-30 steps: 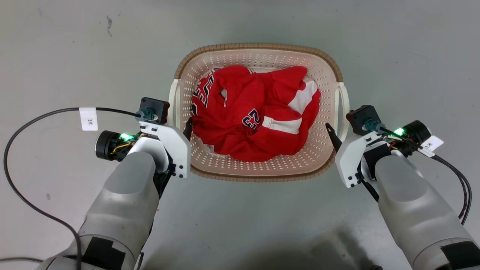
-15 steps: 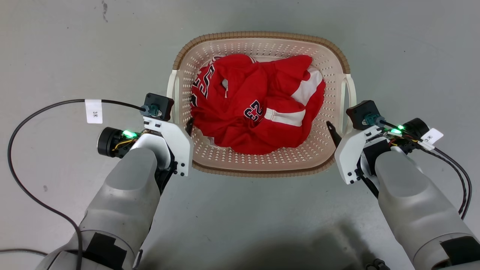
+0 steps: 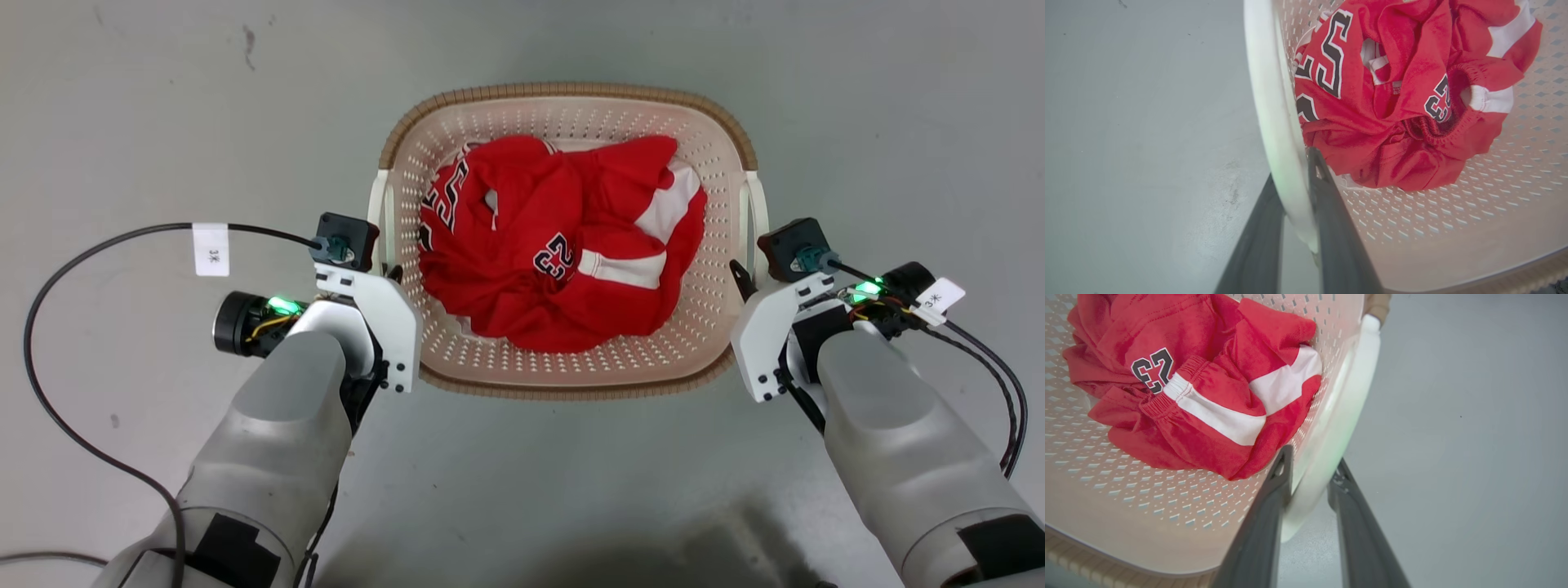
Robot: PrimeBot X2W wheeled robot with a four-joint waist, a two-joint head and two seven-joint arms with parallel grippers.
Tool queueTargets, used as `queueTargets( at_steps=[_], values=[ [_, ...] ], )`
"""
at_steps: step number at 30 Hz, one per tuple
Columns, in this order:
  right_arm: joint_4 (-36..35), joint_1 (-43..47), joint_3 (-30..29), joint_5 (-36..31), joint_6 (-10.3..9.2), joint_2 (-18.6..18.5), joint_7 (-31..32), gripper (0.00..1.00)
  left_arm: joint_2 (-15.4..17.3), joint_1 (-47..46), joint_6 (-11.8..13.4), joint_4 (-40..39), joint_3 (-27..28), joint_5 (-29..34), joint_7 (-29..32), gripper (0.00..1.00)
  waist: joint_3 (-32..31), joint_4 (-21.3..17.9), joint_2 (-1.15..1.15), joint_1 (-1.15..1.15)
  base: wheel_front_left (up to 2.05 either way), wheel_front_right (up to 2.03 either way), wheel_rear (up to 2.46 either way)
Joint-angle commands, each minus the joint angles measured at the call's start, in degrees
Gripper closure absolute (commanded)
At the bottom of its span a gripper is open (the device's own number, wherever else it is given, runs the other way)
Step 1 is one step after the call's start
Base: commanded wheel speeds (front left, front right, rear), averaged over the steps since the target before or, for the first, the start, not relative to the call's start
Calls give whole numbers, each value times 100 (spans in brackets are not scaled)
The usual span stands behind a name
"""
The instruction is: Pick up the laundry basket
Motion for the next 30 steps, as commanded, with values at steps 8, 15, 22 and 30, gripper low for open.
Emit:
queueTargets(
  at_steps=[8,15,22,30],
  values=[
    [2,272,515,384,-1,24,133,100,-106,269,-35,-125,-358,-344,240,100,-575,48,0,0,0,0,0],
    [-3,492,1122,943,0,35,341,100,-37,575,-37,-252,-667,-714,533,100,-1128,22,0,0,0,0,0],
    [-145,783,1797,1573,7,51,668,100,20,868,-42,-360,-1010,-1024,736,100,-1682,16,0,0,0,0,0],
    [-202,1088,2439,2229,13,70,954,100,34,1238,-44,-429,-1316,-1410,922,100,-2389,65,0,0,0,0,0]
  ],
)
